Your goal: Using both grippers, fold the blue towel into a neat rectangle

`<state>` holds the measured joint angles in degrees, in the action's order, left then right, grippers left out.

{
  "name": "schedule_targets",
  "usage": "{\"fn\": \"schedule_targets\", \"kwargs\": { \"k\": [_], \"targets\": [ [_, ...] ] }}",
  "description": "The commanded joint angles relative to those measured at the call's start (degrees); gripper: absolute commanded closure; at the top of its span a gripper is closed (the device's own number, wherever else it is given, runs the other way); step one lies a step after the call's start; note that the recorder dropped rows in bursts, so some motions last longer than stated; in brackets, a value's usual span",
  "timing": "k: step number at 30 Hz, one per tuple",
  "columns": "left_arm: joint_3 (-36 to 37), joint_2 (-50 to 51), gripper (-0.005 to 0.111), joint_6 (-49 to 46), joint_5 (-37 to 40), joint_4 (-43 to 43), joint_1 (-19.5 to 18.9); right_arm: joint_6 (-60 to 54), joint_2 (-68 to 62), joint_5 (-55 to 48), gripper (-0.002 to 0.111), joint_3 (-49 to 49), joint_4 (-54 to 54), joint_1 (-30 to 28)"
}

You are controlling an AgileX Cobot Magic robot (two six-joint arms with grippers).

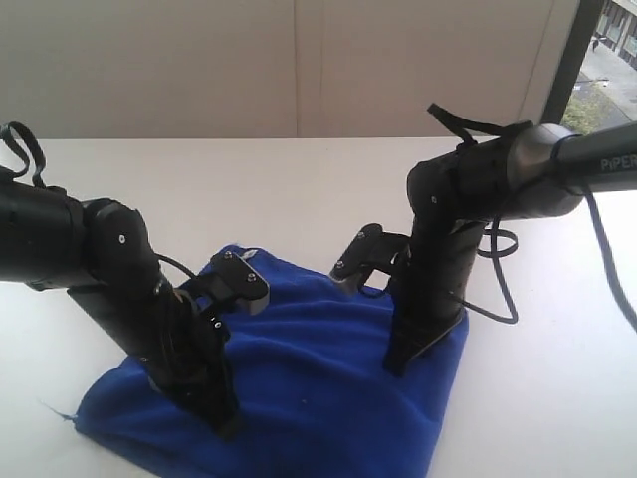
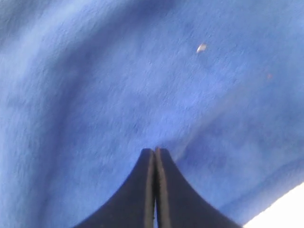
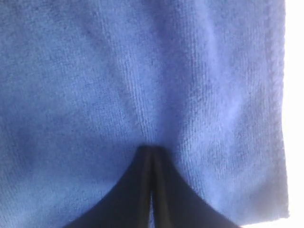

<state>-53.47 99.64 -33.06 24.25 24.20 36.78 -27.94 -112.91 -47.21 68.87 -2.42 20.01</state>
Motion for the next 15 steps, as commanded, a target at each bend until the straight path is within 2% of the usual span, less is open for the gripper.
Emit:
{"fn": "schedule_targets", "kwargs": {
  "k": [1, 5, 9, 15],
  "targets": [
    [0.3, -0.4, 0.107, 0.4, 1.4, 0.2, -0.2, 9.3, -0.4, -7.3, 0.108, -1.9, -5.0, 0.0],
    [0.3, -1.3, 0.107, -0.2, 0.2, -0.9, -0.1, 13.4, 0.0, -10.5, 0.108, -6.1, -4.1, 1.2],
    [0.3, -4.1, 0.107, 0.3, -2.6, -2.1, -0.2, 13.9, 1.0, -9.9, 0.108, -8.7, -0.9, 5.9],
    [0.3, -7.8, 0.107, 0.8, -1.6, -2.4, -5.0, 18.3, 2.8, -11.9, 0.108, -9.0, -0.8, 14.8]
  ]
}}
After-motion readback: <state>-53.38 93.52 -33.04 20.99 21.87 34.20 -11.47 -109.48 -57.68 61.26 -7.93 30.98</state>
